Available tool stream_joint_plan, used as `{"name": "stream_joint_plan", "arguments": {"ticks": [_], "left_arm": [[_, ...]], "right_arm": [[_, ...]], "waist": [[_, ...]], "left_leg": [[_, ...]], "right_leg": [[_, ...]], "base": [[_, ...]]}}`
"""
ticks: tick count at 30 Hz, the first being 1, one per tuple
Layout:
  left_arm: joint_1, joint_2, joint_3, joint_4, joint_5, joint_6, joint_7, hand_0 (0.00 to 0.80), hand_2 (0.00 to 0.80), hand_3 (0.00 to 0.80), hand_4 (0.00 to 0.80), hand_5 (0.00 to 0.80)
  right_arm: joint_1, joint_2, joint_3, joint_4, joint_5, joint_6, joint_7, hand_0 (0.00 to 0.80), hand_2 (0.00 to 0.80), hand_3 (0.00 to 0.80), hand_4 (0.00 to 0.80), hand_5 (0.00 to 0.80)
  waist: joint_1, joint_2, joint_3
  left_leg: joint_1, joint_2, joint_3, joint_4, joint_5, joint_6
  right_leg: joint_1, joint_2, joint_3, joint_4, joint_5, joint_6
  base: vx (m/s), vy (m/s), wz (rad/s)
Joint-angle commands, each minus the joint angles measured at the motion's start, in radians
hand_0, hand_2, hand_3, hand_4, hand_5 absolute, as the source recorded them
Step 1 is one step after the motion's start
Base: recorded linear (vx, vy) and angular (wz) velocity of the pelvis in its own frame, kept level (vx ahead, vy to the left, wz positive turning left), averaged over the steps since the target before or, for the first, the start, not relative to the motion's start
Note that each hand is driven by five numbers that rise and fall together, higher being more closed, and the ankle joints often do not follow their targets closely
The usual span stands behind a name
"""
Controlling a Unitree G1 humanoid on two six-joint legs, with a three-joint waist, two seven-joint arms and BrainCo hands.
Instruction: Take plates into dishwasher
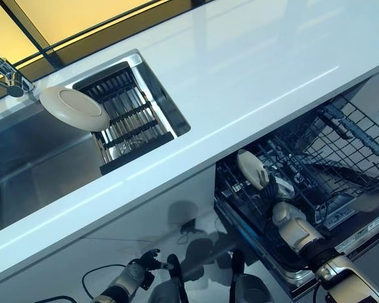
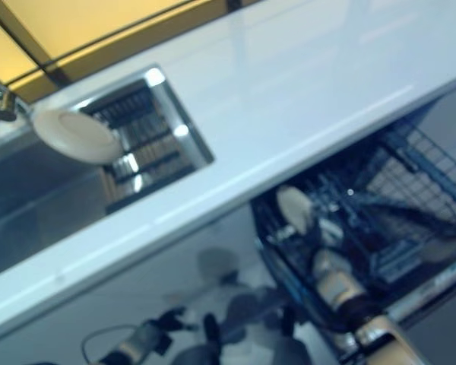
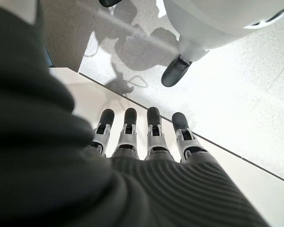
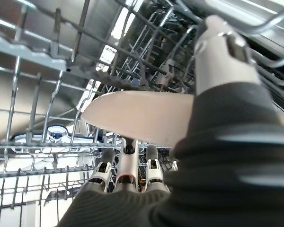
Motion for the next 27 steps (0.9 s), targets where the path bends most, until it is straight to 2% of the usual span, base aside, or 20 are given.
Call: {"name": "stream_joint_plan", "arguments": {"ticks": [1, 16, 27], "left_arm": [[-0.024, 0.057, 0.019, -0.011, -0.002, -0.003, 0.021, 0.0, 0.0, 0.0, 0.0, 0.0], [-0.003, 0.072, 0.066, -0.015, 0.0, -0.012, 0.035, 0.0, 0.0, 0.0, 0.0, 0.0], [0.031, 0.087, 0.109, 0.0, 0.005, -0.047, 0.043, 0.0, 0.0, 0.0, 0.0, 0.0]], "right_arm": [[0.006, 0.035, 0.0, -0.083, 0.035, -0.045, -0.01, 0.0, 0.0, 0.0, 0.0, 0.0], [0.113, -0.107, -0.15, -0.346, 0.023, -0.116, 0.029, 0.0, 0.0, 0.0, 0.0, 0.0], [0.231, -0.219, -0.362, -0.561, 0.043, -0.227, -0.002, 0.0, 0.0, 0.0, 0.0, 0.0]], "waist": [[0.006, -0.099, 0.029], [-0.027, -0.121, 0.037], [-0.064, -0.139, 0.031]], "left_leg": [[-0.003, -0.072, 0.012, -0.004, -0.103, 0.035], [0.002, -0.062, 0.037, -0.004, -0.108, 0.036], [0.014, -0.05, 0.069, -0.004, -0.117, 0.035]], "right_leg": [[0.008, 0.01, -0.011, 0.107, -0.196, -0.057], [0.004, 0.021, 0.011, 0.105, -0.192, -0.05], [0.008, 0.033, 0.033, 0.103, -0.193, -0.047]], "base": [[0.0, 0.0, 0.0], [-0.004, -0.004, -0.02], [-0.014, -0.012, -0.04]]}}
